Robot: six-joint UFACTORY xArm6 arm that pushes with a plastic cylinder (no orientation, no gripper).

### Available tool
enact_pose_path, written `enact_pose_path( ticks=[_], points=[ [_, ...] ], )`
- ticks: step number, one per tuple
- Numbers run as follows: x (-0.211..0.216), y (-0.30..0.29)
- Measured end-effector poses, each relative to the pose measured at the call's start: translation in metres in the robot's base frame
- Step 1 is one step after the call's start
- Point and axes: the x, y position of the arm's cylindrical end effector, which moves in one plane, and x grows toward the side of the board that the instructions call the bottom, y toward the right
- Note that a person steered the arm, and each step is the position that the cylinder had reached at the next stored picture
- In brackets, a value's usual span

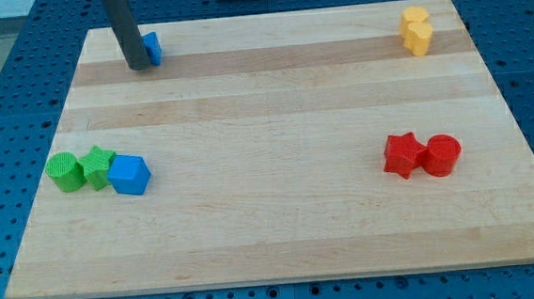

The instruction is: Move blue triangle left a bit

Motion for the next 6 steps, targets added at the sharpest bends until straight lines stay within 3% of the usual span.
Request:
enact_pose_path(
  ticks=[1, 2, 3, 6],
  points=[
    [0.034, 0.02],
    [0.013, 0.067],
    [0.0, 0.075],
    [-0.037, 0.046]
  ],
)
